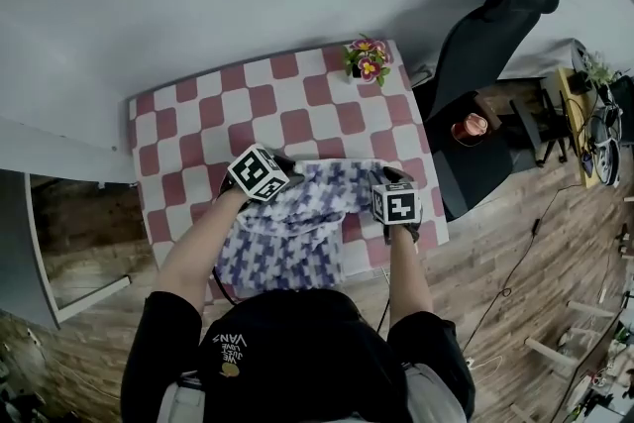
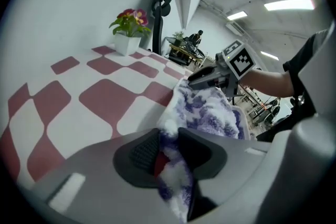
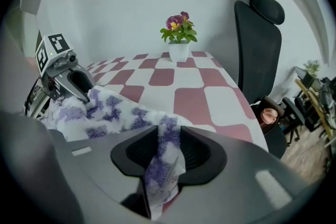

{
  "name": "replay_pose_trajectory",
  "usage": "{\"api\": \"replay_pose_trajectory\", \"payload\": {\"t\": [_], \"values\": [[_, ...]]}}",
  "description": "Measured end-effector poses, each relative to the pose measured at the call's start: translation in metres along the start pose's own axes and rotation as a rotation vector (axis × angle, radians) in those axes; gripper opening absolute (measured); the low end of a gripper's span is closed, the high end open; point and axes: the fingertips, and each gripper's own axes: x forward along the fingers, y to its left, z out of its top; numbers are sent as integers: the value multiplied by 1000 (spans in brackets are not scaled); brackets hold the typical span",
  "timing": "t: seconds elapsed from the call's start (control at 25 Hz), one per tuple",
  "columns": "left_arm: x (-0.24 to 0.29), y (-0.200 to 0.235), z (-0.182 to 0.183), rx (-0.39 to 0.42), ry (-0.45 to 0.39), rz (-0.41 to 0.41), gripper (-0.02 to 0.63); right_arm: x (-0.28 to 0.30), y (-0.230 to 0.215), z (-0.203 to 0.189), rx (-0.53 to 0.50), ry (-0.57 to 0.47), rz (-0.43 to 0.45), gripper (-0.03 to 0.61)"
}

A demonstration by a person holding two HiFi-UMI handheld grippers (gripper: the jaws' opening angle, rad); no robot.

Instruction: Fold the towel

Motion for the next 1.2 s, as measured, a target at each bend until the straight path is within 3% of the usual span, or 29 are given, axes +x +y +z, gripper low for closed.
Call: {"api": "replay_pose_trajectory", "payload": {"t": [0.04,0.08,0.24,0.36,0.52,0.64,0.72,1.04,1.2], "values": [[-1,0,1,6,-1,8,76,-1,1,2,-7,-4,4,115],[-5,1,4,10,-13,23,49,-3,2,5,-15,-13,10,61],[-45,14,25,62,-127,141,40,-16,15,40,-66,-118,31,29],[-97,30,43,138,-221,296,40,-32,36,88,-112,-251,49,28],[-172,58,64,235,-323,568,40,-47,69,163,-185,-442,71,28],[-207,82,72,298,-326,748,40,-46,88,207,-229,-533,69,28],[-214,103,72,306,-293,818,40,-34,96,225,-257,-543,64,28],[-182,170,74,312,-133,874,41,21,88,241,-258,-455,15,28],[-152,194,61,244,-22,821,44,51,80,233,-274,-391,-3,28]]}}
